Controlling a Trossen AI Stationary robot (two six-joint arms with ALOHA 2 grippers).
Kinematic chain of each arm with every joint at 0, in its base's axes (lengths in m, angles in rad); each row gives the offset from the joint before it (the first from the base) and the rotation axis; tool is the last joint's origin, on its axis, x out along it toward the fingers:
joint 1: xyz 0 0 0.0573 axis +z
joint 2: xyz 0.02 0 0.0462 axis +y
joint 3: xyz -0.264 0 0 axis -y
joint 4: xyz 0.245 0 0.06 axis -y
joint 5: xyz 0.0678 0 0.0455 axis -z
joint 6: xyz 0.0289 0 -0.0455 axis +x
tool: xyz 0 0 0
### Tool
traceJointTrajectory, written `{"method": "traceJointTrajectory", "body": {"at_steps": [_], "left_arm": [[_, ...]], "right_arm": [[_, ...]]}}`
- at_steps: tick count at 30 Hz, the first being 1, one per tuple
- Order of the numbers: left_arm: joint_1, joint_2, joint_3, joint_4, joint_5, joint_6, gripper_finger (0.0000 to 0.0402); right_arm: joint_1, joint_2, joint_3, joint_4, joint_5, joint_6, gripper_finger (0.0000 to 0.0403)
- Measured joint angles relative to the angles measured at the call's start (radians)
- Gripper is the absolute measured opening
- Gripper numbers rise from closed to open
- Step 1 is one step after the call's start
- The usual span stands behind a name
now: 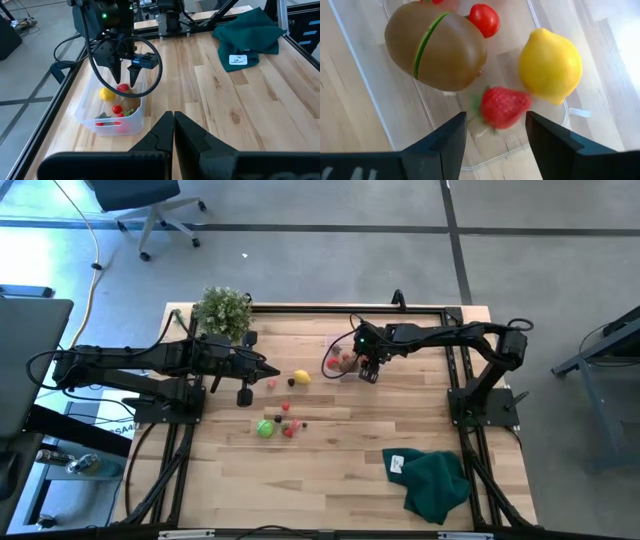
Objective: Pick and placing Produce into tupperware
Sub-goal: Put the red strawberry into the transparent bin, then put the blueberry into the transparent bin
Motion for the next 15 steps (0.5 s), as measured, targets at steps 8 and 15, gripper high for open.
{"method": "traceJointTrajectory", "body": {"at_steps": [8,15], "left_arm": [[0.000,0.000,0.000,0.000,0.000,0.000,0.0005],[0.000,0.000,0.000,0.000,0.000,0.000,0.0005]], "right_arm": [[0.000,-0.003,0.000,0.032,0.008,0.000,0.0202],[0.001,-0.061,0.000,0.037,0.008,0.011,0.0202]]}}
